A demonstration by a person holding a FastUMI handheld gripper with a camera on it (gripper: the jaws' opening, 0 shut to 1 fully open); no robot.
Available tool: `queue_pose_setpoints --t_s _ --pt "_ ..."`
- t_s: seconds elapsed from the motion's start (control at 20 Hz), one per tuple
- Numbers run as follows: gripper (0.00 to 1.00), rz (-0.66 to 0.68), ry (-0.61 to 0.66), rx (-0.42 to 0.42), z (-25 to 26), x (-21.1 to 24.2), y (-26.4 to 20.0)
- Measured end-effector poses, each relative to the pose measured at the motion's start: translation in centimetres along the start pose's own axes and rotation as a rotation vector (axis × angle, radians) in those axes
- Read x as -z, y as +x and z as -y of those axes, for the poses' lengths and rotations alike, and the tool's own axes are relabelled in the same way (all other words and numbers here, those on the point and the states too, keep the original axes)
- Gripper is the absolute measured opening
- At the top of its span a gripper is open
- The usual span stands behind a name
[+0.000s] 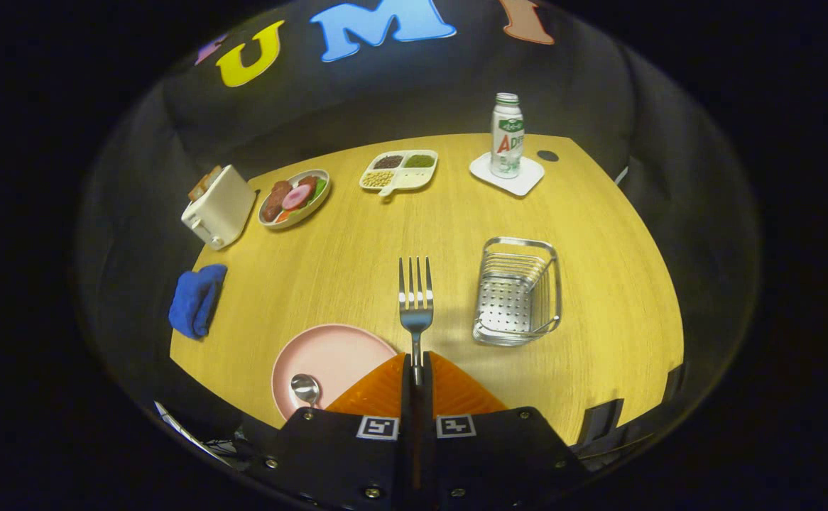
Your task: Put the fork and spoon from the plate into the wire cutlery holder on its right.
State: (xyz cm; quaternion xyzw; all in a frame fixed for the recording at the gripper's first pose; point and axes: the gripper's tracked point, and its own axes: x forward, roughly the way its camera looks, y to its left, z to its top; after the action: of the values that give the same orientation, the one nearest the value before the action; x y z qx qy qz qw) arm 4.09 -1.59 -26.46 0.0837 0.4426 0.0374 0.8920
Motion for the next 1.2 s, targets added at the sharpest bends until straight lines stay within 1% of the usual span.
queue_pose_setpoints --t_s 0.15,0.3,0.5,0.6,0.8,0.85,1.0,1.2 --pt "0.05 -0.012 0.026 0.054 3.2 -1.0 -0.1" --pt "0.05 -0.056 0.044 0.080 4.9 -0.9 0.2" --pt "0.05 -0.122 0.032 0.118 6.8 -0.5 0.9" --pt "0.05 -0.153 0.031 0.125 7.2 -0.2 1.3" --pt "0.05 -0.172 0.038 0.132 7.7 0.0 1.5" --pt "0.07 -0.172 0.040 0.131 7.8 0.0 1.6" --pt "0.09 -0.138 0.042 0.137 8.1 -1.0 1.1" --pt "0.09 -0.119 0.042 0.131 8.1 -1.7 0.3"
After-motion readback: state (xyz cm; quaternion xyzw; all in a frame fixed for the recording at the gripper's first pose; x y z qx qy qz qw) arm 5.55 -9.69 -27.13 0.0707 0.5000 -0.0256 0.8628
